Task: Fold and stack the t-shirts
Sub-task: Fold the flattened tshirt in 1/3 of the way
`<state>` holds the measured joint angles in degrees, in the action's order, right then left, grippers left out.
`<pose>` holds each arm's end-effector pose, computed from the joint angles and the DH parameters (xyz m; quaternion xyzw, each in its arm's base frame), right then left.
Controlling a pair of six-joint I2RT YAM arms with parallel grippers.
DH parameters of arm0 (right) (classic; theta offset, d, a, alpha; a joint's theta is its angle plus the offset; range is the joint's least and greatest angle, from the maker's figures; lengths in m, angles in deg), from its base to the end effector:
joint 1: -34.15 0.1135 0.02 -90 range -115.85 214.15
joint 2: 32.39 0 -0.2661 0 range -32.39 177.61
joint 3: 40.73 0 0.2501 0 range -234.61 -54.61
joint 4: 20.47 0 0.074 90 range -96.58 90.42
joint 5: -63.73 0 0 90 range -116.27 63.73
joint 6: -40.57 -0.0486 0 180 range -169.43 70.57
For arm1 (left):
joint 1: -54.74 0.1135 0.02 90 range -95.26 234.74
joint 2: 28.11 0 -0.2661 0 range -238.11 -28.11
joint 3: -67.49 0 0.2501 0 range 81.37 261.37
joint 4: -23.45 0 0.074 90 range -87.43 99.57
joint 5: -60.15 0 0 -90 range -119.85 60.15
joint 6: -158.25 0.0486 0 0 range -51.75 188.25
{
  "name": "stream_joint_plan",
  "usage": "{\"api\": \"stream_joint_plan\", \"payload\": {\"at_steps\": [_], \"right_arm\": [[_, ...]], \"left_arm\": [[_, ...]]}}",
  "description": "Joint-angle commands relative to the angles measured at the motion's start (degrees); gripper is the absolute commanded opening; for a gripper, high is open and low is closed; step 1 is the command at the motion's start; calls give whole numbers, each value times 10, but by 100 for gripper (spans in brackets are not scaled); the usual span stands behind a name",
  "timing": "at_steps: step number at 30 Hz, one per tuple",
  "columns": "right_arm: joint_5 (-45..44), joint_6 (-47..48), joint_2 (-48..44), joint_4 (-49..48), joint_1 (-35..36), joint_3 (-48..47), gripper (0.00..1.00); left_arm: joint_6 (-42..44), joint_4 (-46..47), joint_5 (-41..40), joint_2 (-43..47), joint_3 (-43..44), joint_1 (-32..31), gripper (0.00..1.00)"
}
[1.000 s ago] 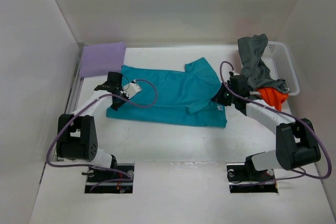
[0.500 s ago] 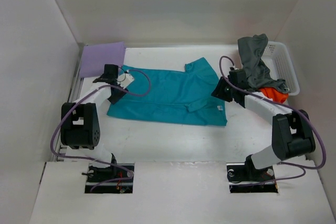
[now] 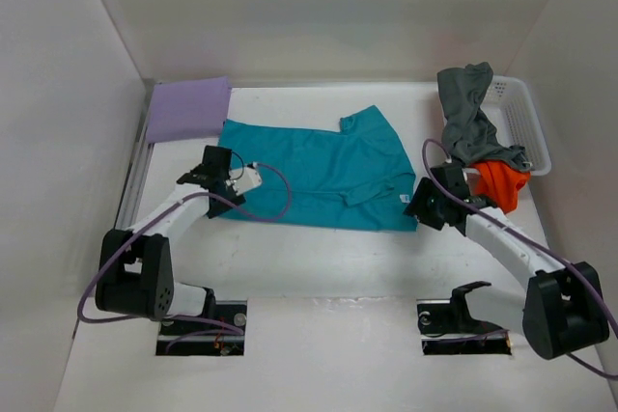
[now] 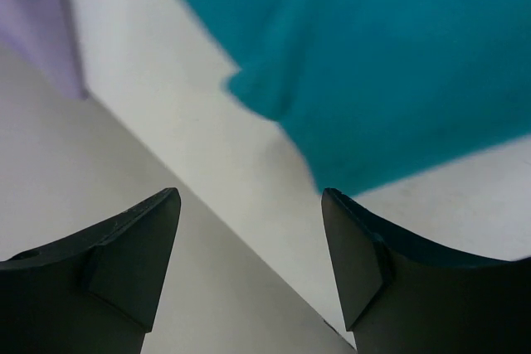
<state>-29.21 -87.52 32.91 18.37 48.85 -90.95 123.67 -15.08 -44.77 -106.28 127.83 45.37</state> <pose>0.2158 0.0540 0.1912 0.2005 0.9292 0.1158 0.2881 0.2690 -0.0317 0.1967 0.4768 0.8215 0.2266 0.2154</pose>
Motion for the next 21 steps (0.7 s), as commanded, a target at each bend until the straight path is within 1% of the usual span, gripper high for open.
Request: {"api": "stream_joint_plan", "payload": {"at_steps": [1, 4, 7, 8, 10, 11, 12, 13, 15, 16, 17, 18, 21], "right_arm": [[19, -53, 14, -1, 3, 14, 56], [29, -66, 47, -14, 12, 20, 57], [31, -72, 72, -28, 20, 24, 57], [32, -71, 76, -28, 22, 22, 56], [36, -68, 81, -30, 22, 20, 48], [43, -67, 82, -31, 22, 20, 41], [51, -67, 83, -32, 17, 21, 32], [55, -67, 82, -35, 14, 23, 25], [58, -66, 75, -36, 5, 28, 9], [58, -66, 68, -33, 3, 31, 3], [56, -68, 59, -31, 2, 34, 1], [55, -69, 49, -25, 2, 36, 0], [54, -73, 17, 11, 5, 37, 0]], "left_arm": [[59, -29, 10, 1, -42, -12, 68], [64, -3, 14, -26, -49, -10, 69], [50, 32, 9, -72, -33, -3, 69], [44, 40, 7, -89, -26, -2, 68], [29, 52, 5, -117, -11, -2, 65], [22, 56, 5, -130, -6, -2, 62], [16, 57, 5, -140, -1, -1, 56], [12, 57, 5, -148, 0, -1, 47], [1, 57, 5, -155, 0, 0, 22], [-1, 54, 5, -154, -1, 0, 15], [-2, 50, 5, -147, -5, 3, 9], [1, 43, 5, -135, -11, 4, 5], [14, 1, 5, -74, -26, 9, 1]]}}
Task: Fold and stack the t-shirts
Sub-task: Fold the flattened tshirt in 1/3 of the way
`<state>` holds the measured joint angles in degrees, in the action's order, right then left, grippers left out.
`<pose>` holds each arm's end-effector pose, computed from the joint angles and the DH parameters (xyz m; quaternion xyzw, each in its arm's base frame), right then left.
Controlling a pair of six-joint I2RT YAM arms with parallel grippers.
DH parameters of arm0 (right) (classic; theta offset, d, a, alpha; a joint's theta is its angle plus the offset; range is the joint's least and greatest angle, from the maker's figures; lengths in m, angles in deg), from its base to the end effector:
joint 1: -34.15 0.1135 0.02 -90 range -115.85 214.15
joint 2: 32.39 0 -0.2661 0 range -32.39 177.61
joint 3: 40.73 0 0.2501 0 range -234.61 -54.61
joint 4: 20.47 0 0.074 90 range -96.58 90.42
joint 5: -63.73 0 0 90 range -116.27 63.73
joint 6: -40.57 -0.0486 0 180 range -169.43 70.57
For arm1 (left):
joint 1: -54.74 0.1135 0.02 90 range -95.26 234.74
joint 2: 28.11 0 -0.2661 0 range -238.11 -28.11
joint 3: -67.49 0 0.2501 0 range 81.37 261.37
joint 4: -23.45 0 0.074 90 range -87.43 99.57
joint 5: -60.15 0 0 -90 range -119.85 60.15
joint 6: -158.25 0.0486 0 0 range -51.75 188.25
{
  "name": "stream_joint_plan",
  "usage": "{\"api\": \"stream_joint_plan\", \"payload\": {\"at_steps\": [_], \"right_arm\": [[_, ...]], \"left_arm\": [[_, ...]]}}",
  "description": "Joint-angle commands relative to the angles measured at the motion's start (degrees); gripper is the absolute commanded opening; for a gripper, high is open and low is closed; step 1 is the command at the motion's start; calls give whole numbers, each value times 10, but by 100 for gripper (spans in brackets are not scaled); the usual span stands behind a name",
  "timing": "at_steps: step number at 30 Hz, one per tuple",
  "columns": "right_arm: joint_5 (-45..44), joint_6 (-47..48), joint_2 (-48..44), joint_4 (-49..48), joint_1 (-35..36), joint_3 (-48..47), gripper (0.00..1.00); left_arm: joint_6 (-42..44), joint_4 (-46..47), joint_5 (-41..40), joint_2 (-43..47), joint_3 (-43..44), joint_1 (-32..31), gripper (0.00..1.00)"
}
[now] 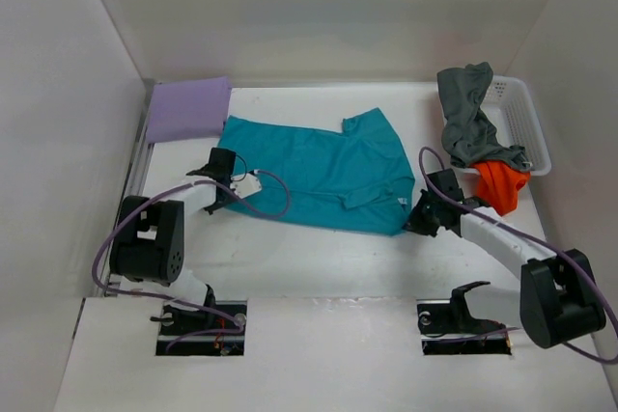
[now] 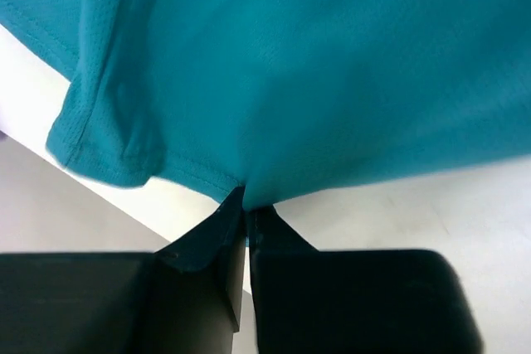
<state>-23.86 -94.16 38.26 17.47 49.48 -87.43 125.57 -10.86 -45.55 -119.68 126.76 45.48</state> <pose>0.2098 0.0596 0.1549 0.2412 0.9394 0.1392 0.2000 0.2850 -0.0331 0.1350 0.5093 0.8261 0.2039 0.1289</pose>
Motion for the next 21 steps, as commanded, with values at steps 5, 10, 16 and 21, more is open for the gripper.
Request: {"api": "stream_joint_plan", "payload": {"at_steps": [5, 10, 16, 21], "right_arm": [[-7, -37, -113, 87, 24, 21, 0], [-34, -71, -159, 148, 47, 28, 13], [-95, -86, -217, 207, 62, -2, 38], [-164, -83, -264, 222, 68, -58, 35]], "left_arm": [[2, -168, 2, 162, -39, -4, 2], [-9, -252, -15, 213, -68, -40, 29], [-1, -262, -63, 218, -49, -20, 63], [8, -213, -78, 196, 91, -14, 64]]}}
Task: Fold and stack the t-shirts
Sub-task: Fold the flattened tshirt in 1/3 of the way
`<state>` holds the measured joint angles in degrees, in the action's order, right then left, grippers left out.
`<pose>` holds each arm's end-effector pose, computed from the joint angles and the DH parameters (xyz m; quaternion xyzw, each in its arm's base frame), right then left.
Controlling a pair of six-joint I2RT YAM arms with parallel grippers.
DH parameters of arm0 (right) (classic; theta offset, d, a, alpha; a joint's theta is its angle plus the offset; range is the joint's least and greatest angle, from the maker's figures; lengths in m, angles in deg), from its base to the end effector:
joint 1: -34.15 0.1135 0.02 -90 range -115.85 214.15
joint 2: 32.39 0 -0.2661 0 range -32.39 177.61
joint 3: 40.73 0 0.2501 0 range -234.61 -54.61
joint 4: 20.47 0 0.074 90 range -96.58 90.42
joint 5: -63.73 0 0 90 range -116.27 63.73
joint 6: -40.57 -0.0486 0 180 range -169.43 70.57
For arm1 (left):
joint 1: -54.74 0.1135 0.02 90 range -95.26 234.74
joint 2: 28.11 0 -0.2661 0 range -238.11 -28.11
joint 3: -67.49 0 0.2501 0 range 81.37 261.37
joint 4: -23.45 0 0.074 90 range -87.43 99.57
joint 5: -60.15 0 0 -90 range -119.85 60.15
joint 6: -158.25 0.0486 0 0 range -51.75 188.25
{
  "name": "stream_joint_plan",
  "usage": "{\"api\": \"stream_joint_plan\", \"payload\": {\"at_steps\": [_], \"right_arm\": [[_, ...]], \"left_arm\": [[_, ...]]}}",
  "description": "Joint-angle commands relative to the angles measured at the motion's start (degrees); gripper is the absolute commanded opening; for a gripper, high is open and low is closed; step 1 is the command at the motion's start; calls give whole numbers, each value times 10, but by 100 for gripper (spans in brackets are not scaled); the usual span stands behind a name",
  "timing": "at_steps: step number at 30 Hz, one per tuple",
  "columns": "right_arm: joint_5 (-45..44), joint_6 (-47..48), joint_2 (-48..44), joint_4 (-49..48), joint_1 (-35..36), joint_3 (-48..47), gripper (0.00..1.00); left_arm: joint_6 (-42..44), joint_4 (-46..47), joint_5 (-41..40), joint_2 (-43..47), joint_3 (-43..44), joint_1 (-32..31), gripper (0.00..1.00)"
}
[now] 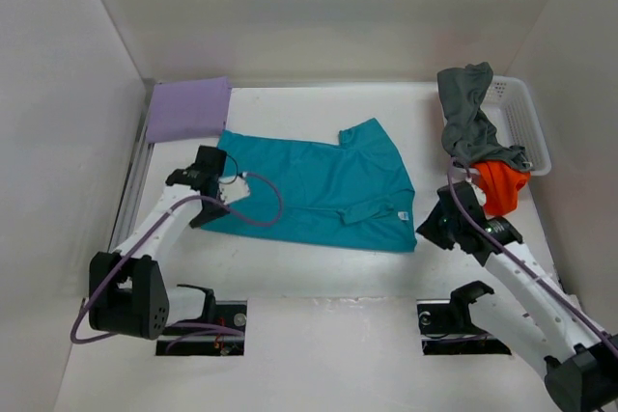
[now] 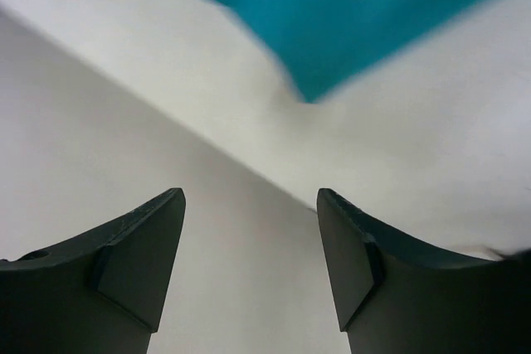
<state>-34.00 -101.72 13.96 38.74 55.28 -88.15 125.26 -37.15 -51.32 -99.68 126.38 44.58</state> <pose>0.1431 0.0483 0.2070 0.2755 0.9192 0.1117 0.2583 0.2140 -0.0203 0.1969 0.5152 0.8248 0.2259 0.0578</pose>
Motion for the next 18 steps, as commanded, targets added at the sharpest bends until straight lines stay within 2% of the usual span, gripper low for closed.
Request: {"api": "stream_joint_plan", "payload": {"at_steps": [1, 4, 7, 10, 12, 14, 18], "right_arm": [[-64, -6, -21, -10, 18, -54, 34], [-31, -11, 7, -83, 36, -44, 31], [24, -32, 58, -173, 36, -13, 27], [41, -40, 74, -239, 28, 15, 25], [35, -40, 78, -254, 22, 18, 25], [29, -33, 75, -252, 21, 10, 25], [33, -18, 74, -174, 20, 1, 34]], "left_arm": [[2, 68, -12, -15, 131, -30, 64], [-25, 114, 40, -32, 175, -124, 64], [-72, 141, 117, -77, 195, -243, 64], [-91, 146, 134, -133, 210, -296, 64], [-99, 159, 123, -160, 217, -293, 64], [-119, 181, 104, -169, 220, -257, 65], [-157, 168, 62, -163, 222, -148, 66]]}}
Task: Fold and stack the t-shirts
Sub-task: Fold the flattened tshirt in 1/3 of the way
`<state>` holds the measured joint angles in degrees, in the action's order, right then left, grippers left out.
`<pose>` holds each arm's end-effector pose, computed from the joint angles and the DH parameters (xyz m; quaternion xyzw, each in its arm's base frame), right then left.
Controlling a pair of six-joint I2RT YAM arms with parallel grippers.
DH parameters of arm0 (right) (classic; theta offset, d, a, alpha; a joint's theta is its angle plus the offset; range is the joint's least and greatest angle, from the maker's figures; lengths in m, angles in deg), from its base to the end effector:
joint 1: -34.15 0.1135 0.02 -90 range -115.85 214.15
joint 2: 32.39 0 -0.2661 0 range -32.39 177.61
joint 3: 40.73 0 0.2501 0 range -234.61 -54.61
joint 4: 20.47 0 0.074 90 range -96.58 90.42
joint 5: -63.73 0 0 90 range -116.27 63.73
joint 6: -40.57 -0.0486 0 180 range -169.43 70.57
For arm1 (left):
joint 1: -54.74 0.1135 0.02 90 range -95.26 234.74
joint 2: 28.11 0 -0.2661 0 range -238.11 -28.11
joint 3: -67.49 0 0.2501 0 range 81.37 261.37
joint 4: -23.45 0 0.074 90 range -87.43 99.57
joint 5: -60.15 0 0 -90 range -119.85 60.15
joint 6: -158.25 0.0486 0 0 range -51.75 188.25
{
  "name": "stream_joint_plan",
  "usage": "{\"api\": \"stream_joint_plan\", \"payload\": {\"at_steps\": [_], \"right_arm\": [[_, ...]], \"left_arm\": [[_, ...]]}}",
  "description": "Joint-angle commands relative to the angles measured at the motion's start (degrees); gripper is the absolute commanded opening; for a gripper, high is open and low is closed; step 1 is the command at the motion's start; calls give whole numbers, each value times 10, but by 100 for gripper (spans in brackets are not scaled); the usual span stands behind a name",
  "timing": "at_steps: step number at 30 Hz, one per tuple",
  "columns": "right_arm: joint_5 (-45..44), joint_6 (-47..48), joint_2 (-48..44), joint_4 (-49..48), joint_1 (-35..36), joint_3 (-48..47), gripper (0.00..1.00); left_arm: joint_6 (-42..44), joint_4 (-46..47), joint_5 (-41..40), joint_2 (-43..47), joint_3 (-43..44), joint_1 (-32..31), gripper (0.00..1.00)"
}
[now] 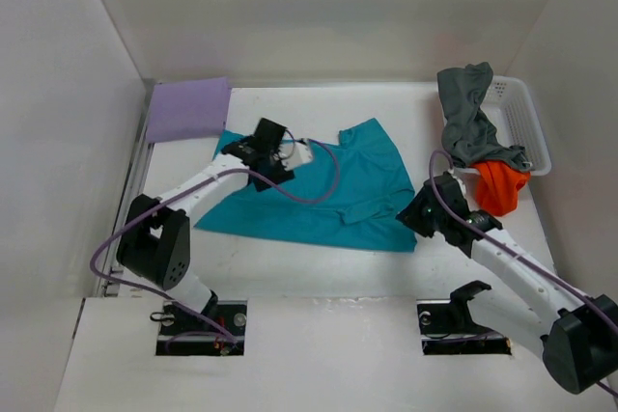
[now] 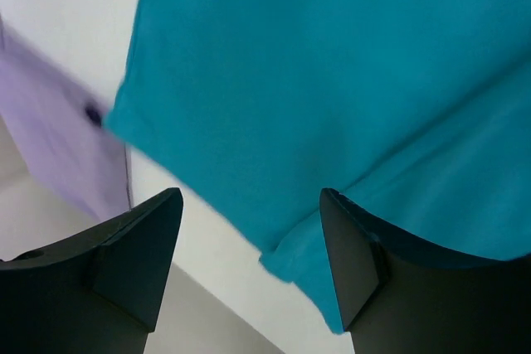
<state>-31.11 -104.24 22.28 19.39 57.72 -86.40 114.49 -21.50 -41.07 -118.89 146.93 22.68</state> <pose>0.1792 0.0737 0.1993 0.2662 0.8969 0.1912 0.2971 0.2901 -0.1705 0.2292 0.5794 0.7565 0.1285 0.2748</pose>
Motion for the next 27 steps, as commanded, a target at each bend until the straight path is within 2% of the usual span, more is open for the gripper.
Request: {"api": "stream_joint_plan", "payload": {"at_steps": [1, 4, 7, 9, 13, 17, 27], "right_arm": [[-1, 4, -18, 48, -2, -13, 39], [-18, -25, -64, 116, 10, 18, 48], [-24, -51, -94, 157, 23, 43, 50], [-21, -49, -88, 153, 20, 49, 51], [-5, -21, -43, 118, -2, 52, 52], [4, -20, -20, 91, -3, 59, 54], [17, -2, -6, 84, -20, 55, 53]], "left_arm": [[-56, -3, -51, 36, 10, 97, 66], [-57, -57, -61, 73, -43, 168, 69], [-33, -100, -60, 105, -116, 221, 69], [-5, -95, -61, 119, -161, 240, 69], [50, -39, -85, 125, -229, 236, 70], [84, -1, -93, 120, -276, 204, 71], [83, 95, -118, 61, -294, 194, 69]]}}
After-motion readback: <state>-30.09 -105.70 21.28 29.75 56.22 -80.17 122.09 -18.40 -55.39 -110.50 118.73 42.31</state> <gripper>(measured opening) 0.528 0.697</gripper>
